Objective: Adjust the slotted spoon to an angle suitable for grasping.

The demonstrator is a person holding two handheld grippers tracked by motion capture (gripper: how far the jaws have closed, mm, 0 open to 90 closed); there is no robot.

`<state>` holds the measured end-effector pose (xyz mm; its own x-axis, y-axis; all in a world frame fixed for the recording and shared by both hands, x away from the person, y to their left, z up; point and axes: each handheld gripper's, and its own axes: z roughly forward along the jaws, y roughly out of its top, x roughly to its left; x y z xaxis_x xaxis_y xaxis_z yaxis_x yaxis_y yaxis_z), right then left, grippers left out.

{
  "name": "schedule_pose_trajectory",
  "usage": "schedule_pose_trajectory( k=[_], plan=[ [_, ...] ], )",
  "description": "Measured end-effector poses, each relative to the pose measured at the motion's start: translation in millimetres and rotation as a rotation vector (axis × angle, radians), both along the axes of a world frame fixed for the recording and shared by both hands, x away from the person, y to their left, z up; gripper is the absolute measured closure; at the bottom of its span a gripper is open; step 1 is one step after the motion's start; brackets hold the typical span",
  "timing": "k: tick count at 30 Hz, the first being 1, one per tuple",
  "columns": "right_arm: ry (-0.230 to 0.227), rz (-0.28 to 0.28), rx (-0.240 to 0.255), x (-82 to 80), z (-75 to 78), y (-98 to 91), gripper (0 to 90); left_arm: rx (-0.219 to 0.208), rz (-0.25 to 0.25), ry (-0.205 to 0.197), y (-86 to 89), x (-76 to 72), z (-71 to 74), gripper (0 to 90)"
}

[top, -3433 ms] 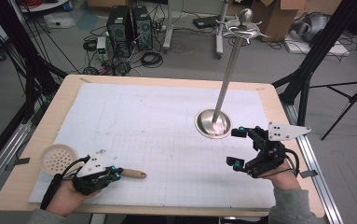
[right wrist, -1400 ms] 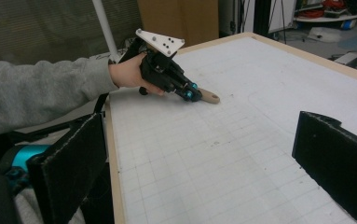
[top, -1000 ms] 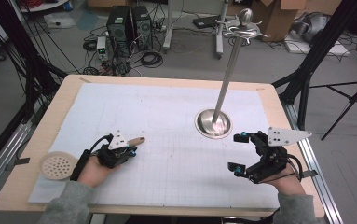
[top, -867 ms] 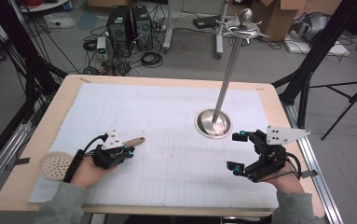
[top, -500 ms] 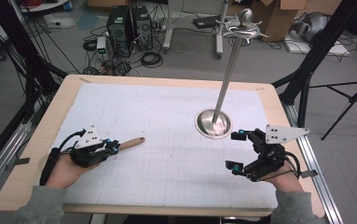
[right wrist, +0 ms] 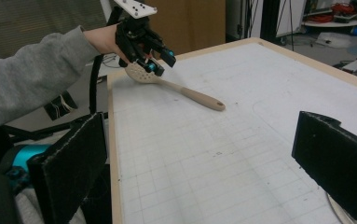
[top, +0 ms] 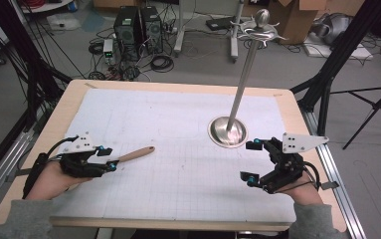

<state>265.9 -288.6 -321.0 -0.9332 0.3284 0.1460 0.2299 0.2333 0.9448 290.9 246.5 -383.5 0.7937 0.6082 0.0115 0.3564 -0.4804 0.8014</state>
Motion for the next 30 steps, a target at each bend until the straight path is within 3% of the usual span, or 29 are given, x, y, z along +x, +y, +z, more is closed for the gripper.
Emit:
schedule_pose_trajectory(
  k=[2, 6, 8, 10, 15, 20, 30],
  plan=[
    [0.001, -0.002, 0.000, 0.2, -0.2, -0.4, 2.3, -0.023, -0.010, 0.015, 0.8, 0.5, 0.6, 39.8],
    [0.000, -0.002, 0.007, -0.2, 0.2, -1.2, 2.3, -0.004, 0.007, 0.040, 5.7, 2.1, -0.3, 22.1],
    [0.001, -0.001, 0.006, -0.5, 0.3, -1.2, 2.3, -0.012, 0.024, 0.075, 8.9, 4.0, -0.2, 16.9],
    [0.000, 0.001, 0.006, -0.6, 0.3, -1.3, 2.3, -0.020, 0.022, 0.098, 11.7, 5.4, 0.7, 15.8],
    [-0.003, 0.007, 0.017, 0.4, -0.1, -2.5, 2.4, -0.033, -0.001, 0.062, 15.6, 5.5, 4.1, 17.6],
    [0.003, 0.007, 0.019, 1.0, -1.4, -4.3, 2.4, -0.036, -0.047, 0.062, 24.0, 6.7, 2.7, 22.9],
    [0.002, 0.016, 0.019, 1.2, -0.5, -1.0, 2.4, -0.020, -0.037, 0.056, 32.8, 5.1, -2.3, 23.7]
  ],
)
